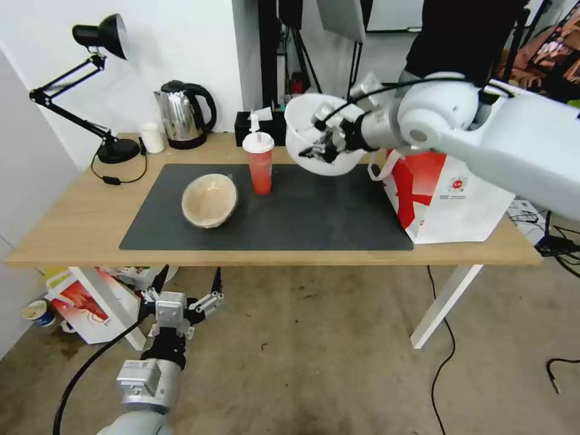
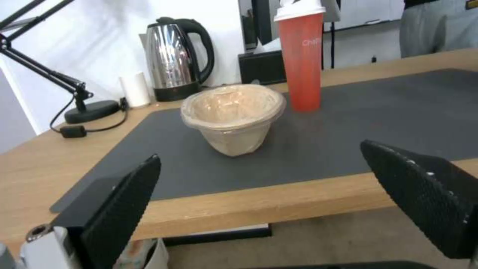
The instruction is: Pick up the trash from the table and place it into the takeout bag.
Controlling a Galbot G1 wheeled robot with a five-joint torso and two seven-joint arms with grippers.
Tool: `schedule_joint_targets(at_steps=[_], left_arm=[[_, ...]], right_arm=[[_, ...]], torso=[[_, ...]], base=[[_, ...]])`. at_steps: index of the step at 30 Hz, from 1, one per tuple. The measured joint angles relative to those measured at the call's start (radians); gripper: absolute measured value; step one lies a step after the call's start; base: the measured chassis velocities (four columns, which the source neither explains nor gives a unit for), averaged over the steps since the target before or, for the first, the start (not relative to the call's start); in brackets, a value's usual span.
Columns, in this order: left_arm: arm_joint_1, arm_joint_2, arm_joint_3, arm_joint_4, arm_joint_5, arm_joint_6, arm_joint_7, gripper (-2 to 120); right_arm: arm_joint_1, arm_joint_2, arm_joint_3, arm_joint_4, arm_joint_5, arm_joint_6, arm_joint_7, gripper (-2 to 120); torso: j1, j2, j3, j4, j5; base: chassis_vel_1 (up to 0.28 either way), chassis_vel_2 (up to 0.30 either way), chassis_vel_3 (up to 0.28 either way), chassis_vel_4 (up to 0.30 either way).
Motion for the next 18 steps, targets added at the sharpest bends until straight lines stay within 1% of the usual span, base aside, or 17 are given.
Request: schedule_joint_targets(at_steps=[10,18], left_arm=[[0.000,0.000,0.000,0.000,0.000,0.000,0.000,100],[0.000,0.000,0.000,0.000,0.000,0.000,0.000,100]], right_arm=[[0.074,0.003,-0.036,0.001,0.028,0.000,0.000,0],[0.130,-0.018,-0.060,0.005,0.091,-0.001,0.013,0]], torso=[[0.000,0.000,0.000,0.0000,0.0002],[0.000,0.000,0.000,0.0001,0.0001]], base=[[0.000,0.000,0.000,0.000],[0.000,0.000,0.000,0.000]])
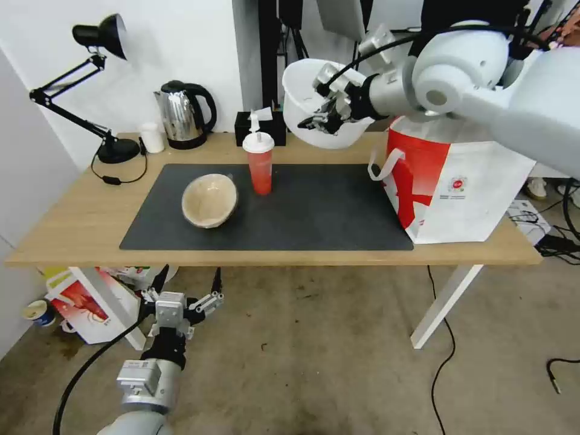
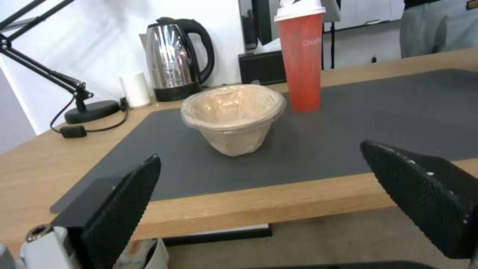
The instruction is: Pick up the trash from the table and place it into the takeout bag.
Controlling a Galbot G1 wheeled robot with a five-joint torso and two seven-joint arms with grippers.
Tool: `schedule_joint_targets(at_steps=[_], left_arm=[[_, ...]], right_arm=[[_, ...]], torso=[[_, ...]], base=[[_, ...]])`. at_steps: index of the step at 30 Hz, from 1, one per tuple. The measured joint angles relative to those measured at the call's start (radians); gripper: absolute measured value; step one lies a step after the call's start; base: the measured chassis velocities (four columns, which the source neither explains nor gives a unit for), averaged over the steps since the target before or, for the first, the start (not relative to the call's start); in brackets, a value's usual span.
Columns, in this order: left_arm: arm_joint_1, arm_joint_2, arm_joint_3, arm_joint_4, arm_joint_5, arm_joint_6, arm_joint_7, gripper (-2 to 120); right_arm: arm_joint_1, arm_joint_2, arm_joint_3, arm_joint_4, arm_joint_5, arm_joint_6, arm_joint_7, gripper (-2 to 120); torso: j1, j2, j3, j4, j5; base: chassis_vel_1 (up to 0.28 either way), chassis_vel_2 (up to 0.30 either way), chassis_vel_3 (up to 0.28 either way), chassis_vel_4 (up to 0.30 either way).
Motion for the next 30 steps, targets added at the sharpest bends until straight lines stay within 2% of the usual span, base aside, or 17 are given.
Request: schedule_joint_targets(at_steps=[30], left_arm=[[0.000,0.000,0.000,0.000,0.000,0.000,0.000,100]], right_arm=[[0.143,-0.080,-0.085,-0.036,0.003,0.000,-0.028,0]], torso=[[0.000,0.000,0.000,-0.0001,0.0000]], base=[[0.000,0.000,0.000,0.000]])
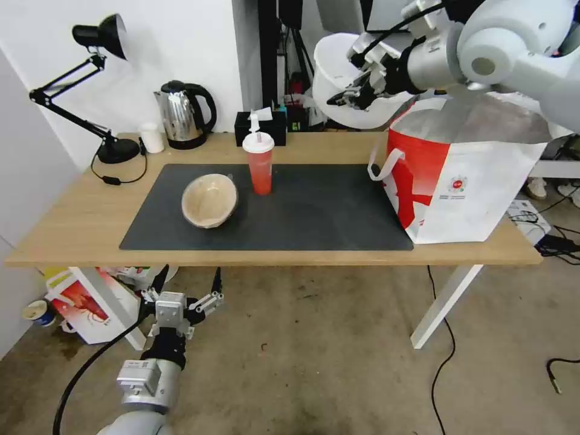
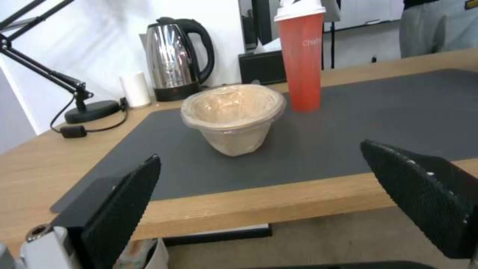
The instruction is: Pick up the trash from the table and place it into the takeout bag.
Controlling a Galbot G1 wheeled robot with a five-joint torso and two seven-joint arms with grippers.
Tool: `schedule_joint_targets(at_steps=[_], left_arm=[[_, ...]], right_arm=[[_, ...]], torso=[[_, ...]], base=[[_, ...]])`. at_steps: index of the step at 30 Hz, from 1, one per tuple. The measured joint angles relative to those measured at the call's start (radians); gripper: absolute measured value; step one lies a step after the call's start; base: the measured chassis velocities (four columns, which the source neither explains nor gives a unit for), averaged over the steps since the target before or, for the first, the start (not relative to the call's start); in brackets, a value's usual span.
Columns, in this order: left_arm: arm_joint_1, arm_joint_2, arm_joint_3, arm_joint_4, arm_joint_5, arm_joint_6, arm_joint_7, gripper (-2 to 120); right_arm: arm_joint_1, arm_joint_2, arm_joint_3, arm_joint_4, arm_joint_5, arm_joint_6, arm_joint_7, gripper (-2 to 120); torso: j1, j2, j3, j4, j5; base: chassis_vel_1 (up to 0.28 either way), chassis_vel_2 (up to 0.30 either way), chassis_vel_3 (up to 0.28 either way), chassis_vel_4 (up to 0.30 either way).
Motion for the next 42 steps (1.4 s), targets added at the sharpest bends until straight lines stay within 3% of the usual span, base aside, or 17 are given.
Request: schedule_joint_targets(at_steps=[18,42], left_arm=[[0.000,0.000,0.000,0.000,0.000,0.000,0.000,100],[0.000,0.000,0.000,0.000,0.000,0.000,0.000,100]], right_arm=[[-0.003,-0.102,-0.020,-0.015,-0.068,0.001,-0.026,0],[-0.154,-0.253,0.114,-0.015,-0.133,0.001,-0.054,0]], torso=[[0.000,0.000,0.000,-0.0002,0.0003],[0.000,0.000,0.000,0.0001,0.0000]], base=[[0.000,0.000,0.000,0.000],[0.000,0.000,0.000,0.000]])
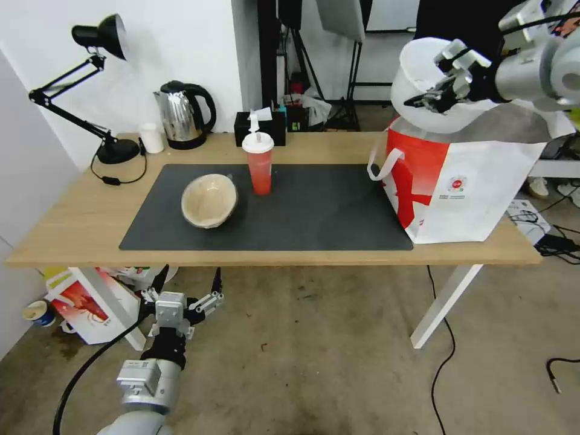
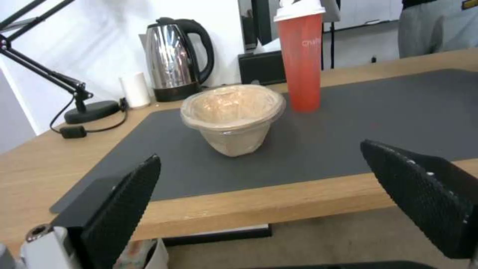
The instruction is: Pick up the trash from the table and place it into the takeout bag.
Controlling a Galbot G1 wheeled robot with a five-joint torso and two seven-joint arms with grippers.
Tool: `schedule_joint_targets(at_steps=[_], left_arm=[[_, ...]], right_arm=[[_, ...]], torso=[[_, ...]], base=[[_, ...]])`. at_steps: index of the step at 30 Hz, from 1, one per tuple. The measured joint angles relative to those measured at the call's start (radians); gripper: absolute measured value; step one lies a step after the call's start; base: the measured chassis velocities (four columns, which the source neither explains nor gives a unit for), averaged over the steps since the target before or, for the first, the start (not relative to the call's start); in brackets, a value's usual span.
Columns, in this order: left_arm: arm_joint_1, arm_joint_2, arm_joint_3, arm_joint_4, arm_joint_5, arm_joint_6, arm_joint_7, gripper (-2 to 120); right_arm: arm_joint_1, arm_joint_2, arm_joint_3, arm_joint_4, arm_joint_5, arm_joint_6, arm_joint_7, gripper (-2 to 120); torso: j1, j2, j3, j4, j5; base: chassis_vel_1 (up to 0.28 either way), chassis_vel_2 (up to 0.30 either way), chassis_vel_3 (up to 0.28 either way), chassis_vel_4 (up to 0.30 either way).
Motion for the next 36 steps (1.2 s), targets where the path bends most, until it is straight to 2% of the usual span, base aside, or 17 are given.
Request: schedule_joint_targets(at_steps=[2,5,7,10,28,36], left_arm=[[0.000,0.000,0.000,0.000,0.000,0.000,0.000,100],[0.000,0.000,0.000,0.000,0.000,0.000,0.000,100],[0.000,0.000,0.000,0.000,0.000,0.000,0.000,100],[0.000,0.000,0.000,0.000,0.000,0.000,0.000,100],[0.000,0.000,0.000,0.000,0.000,0.000,0.000,100],[0.000,0.000,0.000,0.000,0.000,0.000,0.000,100]], right_arm=[[-0.010,-0.002,0.008,0.001,-0.002,0.000,0.000,0],[-0.105,-0.019,0.084,0.007,-0.021,0.000,-0.004,0],[-0.113,-0.020,0.089,0.008,-0.023,0.000,-0.004,0],[-0.197,-0.028,0.153,0.016,-0.040,0.000,-0.006,0],[-0.380,-0.046,0.292,0.039,-0.060,0.002,-0.005,0],[-0.410,-0.050,0.317,0.042,-0.053,0.002,0.013,0]], torso=[[0.000,0.000,0.000,0.0000,0.0001],[0.000,0.000,0.000,0.0000,0.0001],[0.000,0.000,0.000,0.0000,0.0001],[0.000,0.000,0.000,0.0000,0.0002],[0.000,0.000,0.000,0.0000,0.0001],[0.000,0.000,0.000,0.0000,0.0000]], base=[[0.000,0.000,0.000,0.000],[0.000,0.000,0.000,0.000],[0.000,0.000,0.000,0.000],[0.000,0.000,0.000,0.000],[0.000,0.000,0.000,0.000],[0.000,0.000,0.000,0.000]])
